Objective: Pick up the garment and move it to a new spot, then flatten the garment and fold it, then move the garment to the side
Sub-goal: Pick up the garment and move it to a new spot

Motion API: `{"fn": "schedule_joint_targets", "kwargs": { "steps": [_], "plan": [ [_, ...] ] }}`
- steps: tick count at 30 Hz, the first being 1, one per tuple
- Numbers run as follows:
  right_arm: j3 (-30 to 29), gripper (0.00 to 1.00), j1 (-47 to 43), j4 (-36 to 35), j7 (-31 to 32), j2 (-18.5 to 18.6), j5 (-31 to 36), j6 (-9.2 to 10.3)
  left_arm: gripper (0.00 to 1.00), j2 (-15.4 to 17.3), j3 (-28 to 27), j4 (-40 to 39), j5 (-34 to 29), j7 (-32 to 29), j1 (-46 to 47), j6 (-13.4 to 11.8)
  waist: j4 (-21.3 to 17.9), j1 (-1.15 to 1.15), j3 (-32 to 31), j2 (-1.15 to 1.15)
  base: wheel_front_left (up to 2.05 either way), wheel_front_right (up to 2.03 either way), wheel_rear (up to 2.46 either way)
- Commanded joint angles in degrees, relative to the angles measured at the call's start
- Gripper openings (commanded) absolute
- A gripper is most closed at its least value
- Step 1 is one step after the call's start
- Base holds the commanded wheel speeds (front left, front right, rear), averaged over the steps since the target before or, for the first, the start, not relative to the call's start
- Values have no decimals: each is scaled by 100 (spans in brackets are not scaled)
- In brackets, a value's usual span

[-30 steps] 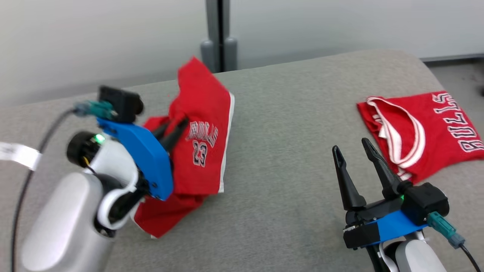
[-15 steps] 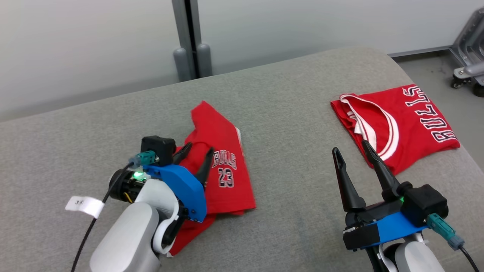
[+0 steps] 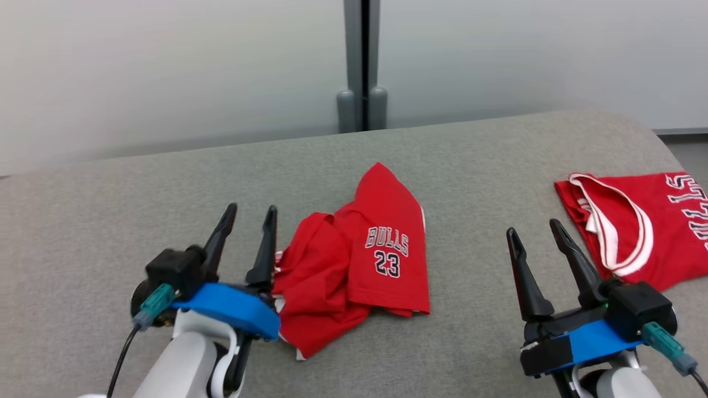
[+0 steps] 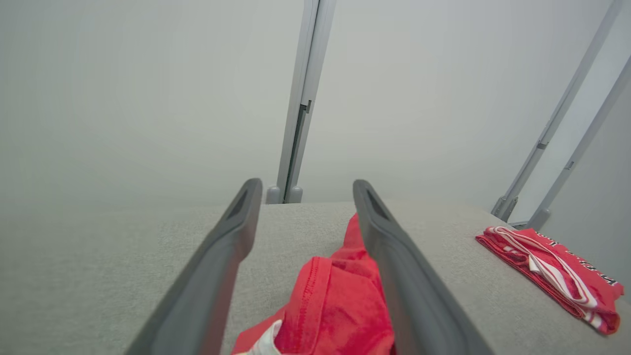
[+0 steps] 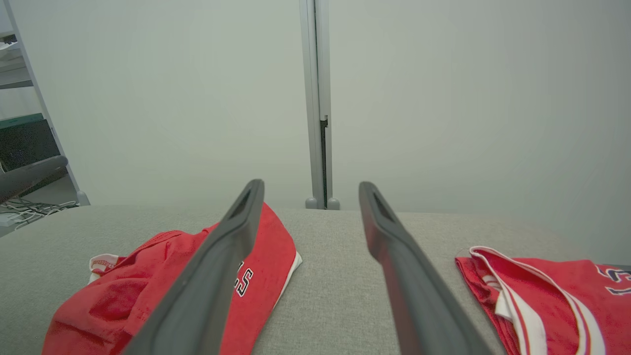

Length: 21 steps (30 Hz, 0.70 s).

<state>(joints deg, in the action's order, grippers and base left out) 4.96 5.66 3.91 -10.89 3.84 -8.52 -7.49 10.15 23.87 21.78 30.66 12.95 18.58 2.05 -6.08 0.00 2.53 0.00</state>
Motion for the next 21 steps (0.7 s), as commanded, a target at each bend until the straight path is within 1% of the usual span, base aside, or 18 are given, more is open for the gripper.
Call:
{"fn": "schedule_joint_targets", "kwargs": {
  "steps": [1, 8, 9, 16, 21],
  "plan": [
    [-63, 100, -102, -45, 16, 3, 46, -2, 100, 53, -116, -46, -43, 109, -197, -77, 120, 0, -5, 0, 0, 0, 0],
    [-218, 100, -265, -104, 85, -26, 18, -2, 100, 137, -750, -500, -303, 223, -830, -301, 411, 0, -33, 0, 0, 0, 0],
    [-218, 100, -265, -104, 85, -26, 18, -2, 100, 137, -750, -500, -303, 223, -830, -301, 411, 0, -33, 0, 0, 0, 0],
    [-333, 100, -461, 36, 69, -72, -68, -1, 100, 184, -1315, -759, -614, 227, -1441, -406, 482, 0, -107, 0, 0, 0, 0],
    [-396, 100, -617, 131, 65, -88, -99, -1, 100, 264, -1463, -800, -701, 227, -1658, -395, 503, 0, -187, 0, 0, 0, 0]
  ]
}}
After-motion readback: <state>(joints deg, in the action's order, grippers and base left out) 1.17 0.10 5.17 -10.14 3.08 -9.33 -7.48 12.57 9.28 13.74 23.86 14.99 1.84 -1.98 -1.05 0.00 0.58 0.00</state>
